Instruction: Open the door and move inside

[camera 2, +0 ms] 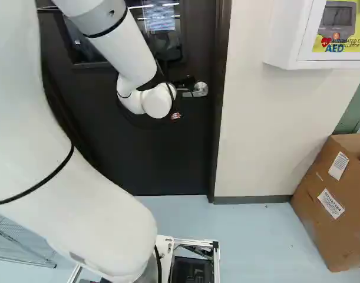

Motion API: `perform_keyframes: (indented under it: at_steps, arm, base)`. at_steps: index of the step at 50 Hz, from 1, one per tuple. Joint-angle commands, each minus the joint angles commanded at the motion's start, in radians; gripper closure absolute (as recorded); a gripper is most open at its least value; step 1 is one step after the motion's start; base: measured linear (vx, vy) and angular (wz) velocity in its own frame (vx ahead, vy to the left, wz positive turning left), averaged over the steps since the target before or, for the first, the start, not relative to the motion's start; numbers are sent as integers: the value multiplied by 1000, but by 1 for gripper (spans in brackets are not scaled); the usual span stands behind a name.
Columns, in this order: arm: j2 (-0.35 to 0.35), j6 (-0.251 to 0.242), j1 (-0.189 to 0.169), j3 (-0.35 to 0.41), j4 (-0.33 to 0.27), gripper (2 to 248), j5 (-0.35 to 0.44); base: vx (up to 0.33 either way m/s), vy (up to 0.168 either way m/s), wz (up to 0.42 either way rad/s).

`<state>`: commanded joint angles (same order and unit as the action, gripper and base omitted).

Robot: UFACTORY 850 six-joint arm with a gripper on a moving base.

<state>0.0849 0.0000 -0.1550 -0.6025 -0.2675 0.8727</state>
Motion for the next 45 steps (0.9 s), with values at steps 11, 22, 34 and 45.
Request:
perform_keyframes:
  at_steps: [11,22,34,45]
  arm:
    - [-7,0,1,-6,-16,3,0]
    - [-7,77,1,-7,-17,3,0]
    - [-7,189,1,-7,-18,3,0]
    - [-7,208,1,-7,-18,3,0]
  base:
    - [0,0,0]
    - [0,0,0]
    - [0,0,0]
    - [0,0,0]
